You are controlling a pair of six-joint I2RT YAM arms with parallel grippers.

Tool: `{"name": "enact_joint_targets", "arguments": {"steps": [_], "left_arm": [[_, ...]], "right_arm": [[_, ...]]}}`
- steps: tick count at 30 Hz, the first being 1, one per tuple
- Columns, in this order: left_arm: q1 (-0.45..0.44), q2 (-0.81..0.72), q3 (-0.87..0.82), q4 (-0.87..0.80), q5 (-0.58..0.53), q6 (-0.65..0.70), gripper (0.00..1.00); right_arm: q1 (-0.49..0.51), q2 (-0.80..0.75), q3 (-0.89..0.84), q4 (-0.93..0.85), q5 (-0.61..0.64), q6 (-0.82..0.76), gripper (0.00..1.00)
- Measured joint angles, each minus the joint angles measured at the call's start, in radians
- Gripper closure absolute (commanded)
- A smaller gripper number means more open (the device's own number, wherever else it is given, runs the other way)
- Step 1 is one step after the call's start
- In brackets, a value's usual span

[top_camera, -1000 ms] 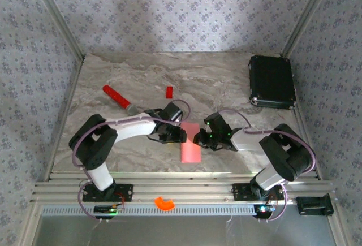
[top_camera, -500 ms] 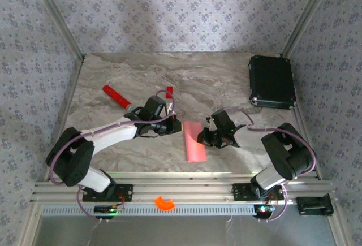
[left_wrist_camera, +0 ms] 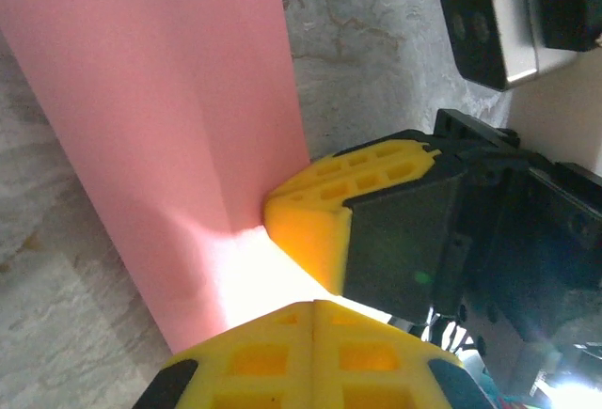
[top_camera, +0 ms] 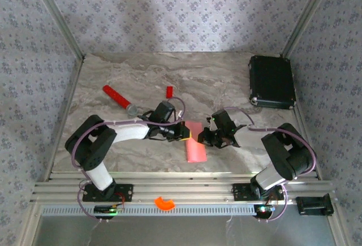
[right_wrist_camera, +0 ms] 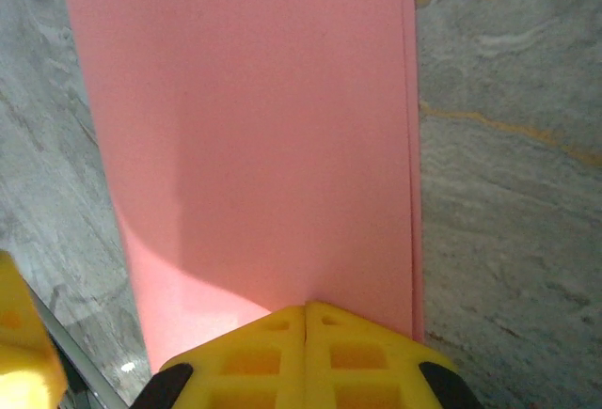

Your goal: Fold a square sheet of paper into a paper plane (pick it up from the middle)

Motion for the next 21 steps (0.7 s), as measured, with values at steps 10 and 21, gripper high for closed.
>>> {"name": "enact_joint_targets", "arguments": {"steps": [10,21], "left_arm": [[-0.007,0.084,0.013,0.066,0.028,-0.026,1.0],[0.027,0.123,-0.025,0.038,0.006,0.028,1.0]], "right_arm": [[0.0,-0.001,-0.002,0.002,0.0,0.004,1.0],[0.0,-0.003,-0.006,0.007,0.001,0.008,1.0]]}}
